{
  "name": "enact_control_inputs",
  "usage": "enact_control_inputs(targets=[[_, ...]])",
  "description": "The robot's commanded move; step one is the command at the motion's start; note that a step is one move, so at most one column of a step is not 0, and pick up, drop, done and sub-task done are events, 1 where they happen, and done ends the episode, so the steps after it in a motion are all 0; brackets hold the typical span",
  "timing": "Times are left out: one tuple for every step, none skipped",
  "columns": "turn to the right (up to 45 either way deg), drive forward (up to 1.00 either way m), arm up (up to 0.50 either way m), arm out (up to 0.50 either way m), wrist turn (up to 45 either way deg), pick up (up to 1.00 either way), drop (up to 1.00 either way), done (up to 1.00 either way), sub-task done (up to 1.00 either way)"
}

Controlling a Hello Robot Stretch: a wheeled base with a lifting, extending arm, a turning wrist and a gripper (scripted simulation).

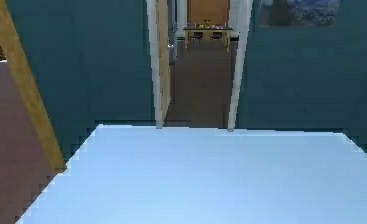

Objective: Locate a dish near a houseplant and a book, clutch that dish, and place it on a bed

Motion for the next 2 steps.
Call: enact_control_inputs(targets=[[39.0,0.0,0.0,0.0,0.0,0.0,0.0,0.0,0.0],[0.0,0.6,0.0,0.0,0.0,0.0,0.0,0.0,0.0]])
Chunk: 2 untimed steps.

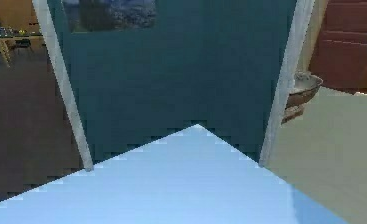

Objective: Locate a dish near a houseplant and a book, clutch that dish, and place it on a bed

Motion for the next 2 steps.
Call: enact_control_inputs(targets=[[45.0,0.0,0.0,0.0,0.0,0.0,0.0,0.0,0.0],[45.0,0.0,0.0,0.0,0.0,0.0,0.0,0.0,0.0]])
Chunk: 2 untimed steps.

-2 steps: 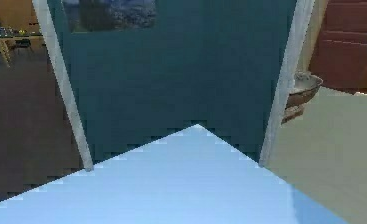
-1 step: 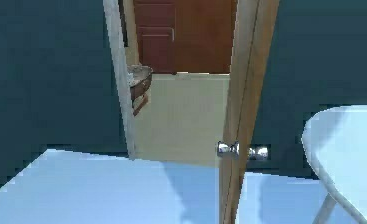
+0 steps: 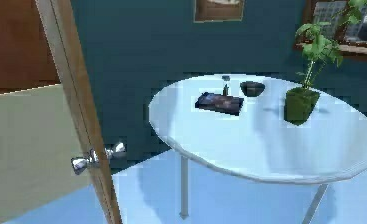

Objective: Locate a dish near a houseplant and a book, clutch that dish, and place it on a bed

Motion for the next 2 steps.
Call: enact_control_inputs(targets=[[45.0,0.0,0.0,0.0,0.0,0.0,0.0,0.0,0.0],[45.0,0.0,0.0,0.0,0.0,0.0,0.0,0.0,0.0]])
